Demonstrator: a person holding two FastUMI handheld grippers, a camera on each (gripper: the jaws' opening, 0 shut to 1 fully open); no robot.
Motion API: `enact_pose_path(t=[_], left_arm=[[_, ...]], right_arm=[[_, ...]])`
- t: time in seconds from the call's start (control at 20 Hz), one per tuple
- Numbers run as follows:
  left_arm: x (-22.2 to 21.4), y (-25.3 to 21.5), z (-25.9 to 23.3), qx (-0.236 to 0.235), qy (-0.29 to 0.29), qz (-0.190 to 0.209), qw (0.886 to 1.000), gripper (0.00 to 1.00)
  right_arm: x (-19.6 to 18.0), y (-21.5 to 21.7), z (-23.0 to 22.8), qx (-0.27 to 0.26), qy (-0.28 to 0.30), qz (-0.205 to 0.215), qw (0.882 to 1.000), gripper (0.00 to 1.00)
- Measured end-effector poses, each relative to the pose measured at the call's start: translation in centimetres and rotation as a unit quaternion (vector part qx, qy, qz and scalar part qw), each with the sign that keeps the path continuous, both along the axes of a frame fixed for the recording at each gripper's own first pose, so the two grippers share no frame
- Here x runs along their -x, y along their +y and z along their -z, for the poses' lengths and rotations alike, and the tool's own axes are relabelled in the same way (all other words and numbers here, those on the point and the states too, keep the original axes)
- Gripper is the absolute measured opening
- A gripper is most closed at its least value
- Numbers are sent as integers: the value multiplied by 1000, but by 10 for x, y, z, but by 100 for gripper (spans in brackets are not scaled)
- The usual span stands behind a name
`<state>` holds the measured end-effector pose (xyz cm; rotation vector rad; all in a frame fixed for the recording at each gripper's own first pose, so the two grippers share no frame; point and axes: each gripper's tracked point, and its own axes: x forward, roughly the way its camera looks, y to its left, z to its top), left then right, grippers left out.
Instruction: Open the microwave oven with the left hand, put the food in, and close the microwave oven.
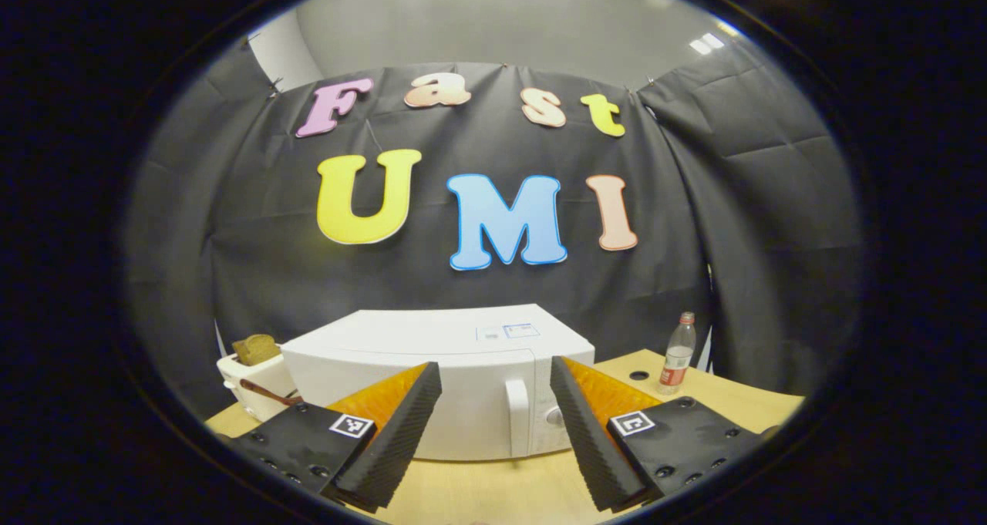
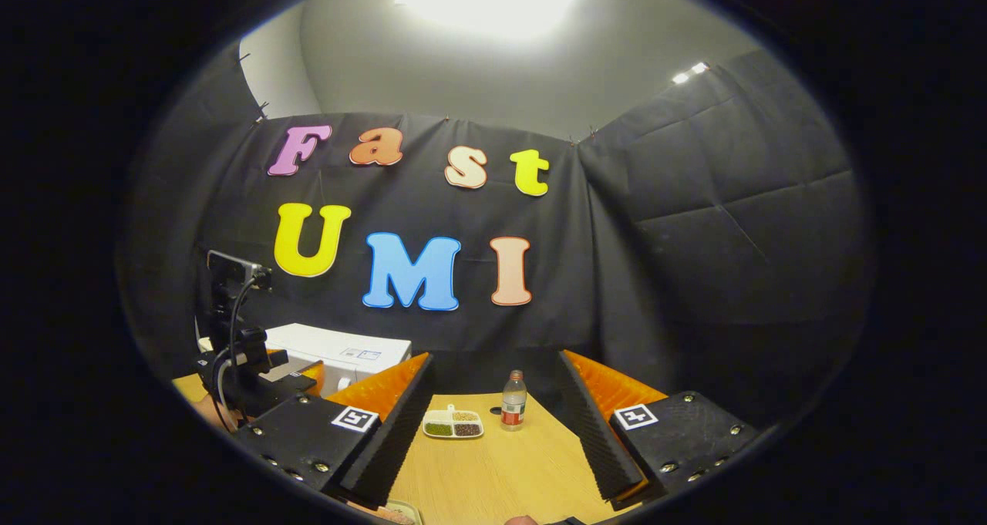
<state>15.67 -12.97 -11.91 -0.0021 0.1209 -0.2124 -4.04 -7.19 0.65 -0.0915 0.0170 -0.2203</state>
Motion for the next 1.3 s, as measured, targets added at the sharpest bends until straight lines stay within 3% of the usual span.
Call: enact_pose_path(t=[0.45,0.65,0.85,1.1,1.2,1.3], left_arm=[[-45,-34,96,-12,104,4,994,96],[-57,-40,118,-18,122,6,992,94],[-69,-41,126,-23,130,0,991,77],[-73,-40,129,-26,134,-8,991,37],[-71,-39,127,-25,136,-7,990,34],[-72,-39,128,-33,138,-6,990,25]], right_arm=[[22,-22,6,17,21,38,999,95],[28,-30,10,15,31,50,998,96],[30,-30,14,15,39,49,998,95],[30,-28,15,18,42,37,998,95],[27,-30,16,16,43,35,998,95],[24,-30,18,8,44,30,999,95]])
